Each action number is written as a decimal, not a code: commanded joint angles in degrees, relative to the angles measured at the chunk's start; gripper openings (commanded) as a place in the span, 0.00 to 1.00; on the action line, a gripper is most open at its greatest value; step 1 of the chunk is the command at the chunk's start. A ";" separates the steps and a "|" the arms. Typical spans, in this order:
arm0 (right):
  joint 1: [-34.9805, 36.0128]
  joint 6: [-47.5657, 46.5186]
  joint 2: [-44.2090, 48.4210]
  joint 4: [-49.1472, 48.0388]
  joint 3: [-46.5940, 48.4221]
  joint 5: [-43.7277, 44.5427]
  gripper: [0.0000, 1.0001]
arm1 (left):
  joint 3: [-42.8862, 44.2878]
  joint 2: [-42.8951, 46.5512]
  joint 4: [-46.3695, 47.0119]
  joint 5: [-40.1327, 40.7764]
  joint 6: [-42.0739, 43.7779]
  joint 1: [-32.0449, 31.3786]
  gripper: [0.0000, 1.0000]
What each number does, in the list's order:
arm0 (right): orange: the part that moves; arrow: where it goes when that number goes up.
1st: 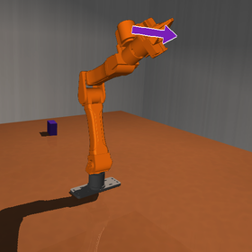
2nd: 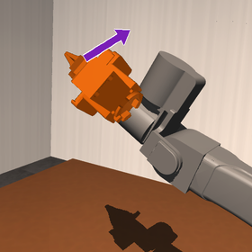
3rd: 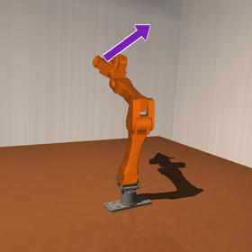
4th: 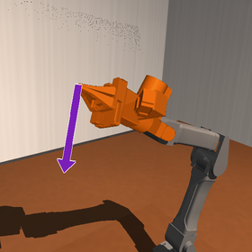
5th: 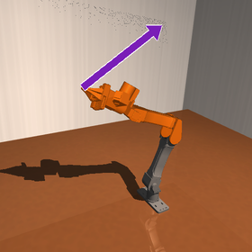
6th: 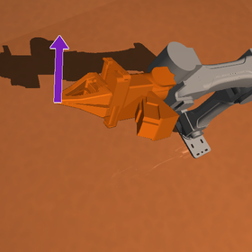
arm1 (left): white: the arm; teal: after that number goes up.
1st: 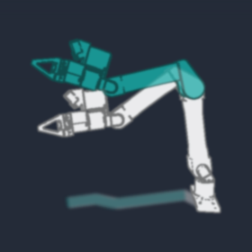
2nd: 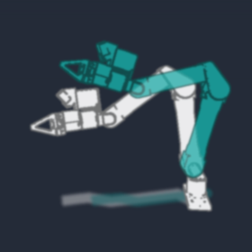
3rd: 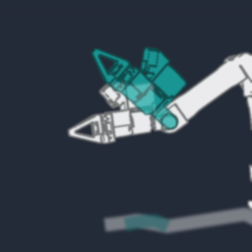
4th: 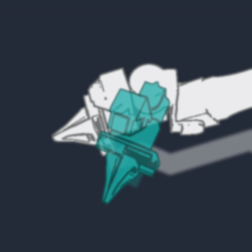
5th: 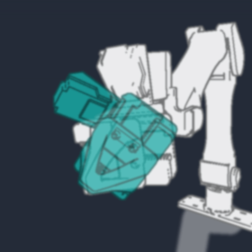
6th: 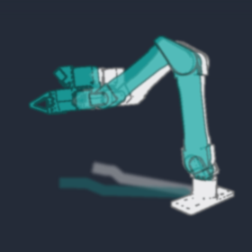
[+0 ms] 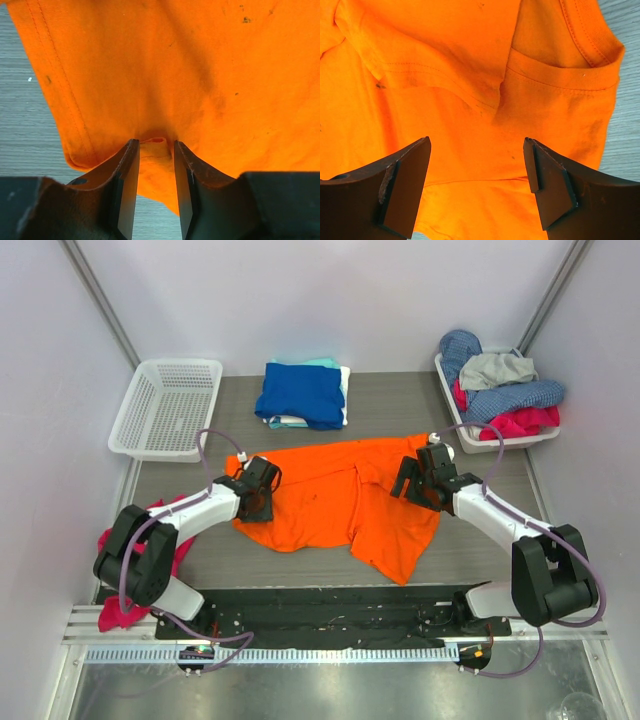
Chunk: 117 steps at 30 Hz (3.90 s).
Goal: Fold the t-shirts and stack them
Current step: Fold the tshirt
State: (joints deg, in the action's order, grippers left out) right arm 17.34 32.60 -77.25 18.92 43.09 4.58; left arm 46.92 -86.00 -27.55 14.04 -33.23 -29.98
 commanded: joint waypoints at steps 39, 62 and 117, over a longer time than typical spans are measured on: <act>33.18 49.20 20.31 36.28 -9.08 19.32 0.80 | -1.30 7.33 1.62 -1.21 -0.69 -1.14 0.00; 44.53 62.67 15.03 33.82 -13.47 21.27 0.57 | -4.55 11.11 1.80 -0.95 0.10 -1.14 0.00; 41.19 60.13 26.45 61.59 6.30 43.05 0.01 | -2.01 36.95 -21.66 14.34 -9.65 -0.08 0.00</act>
State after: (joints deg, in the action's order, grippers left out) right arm 59.24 93.27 -50.37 75.99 46.61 42.44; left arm 42.39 -51.48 -46.54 24.34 -39.75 -30.46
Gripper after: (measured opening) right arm 0.039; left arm 0.013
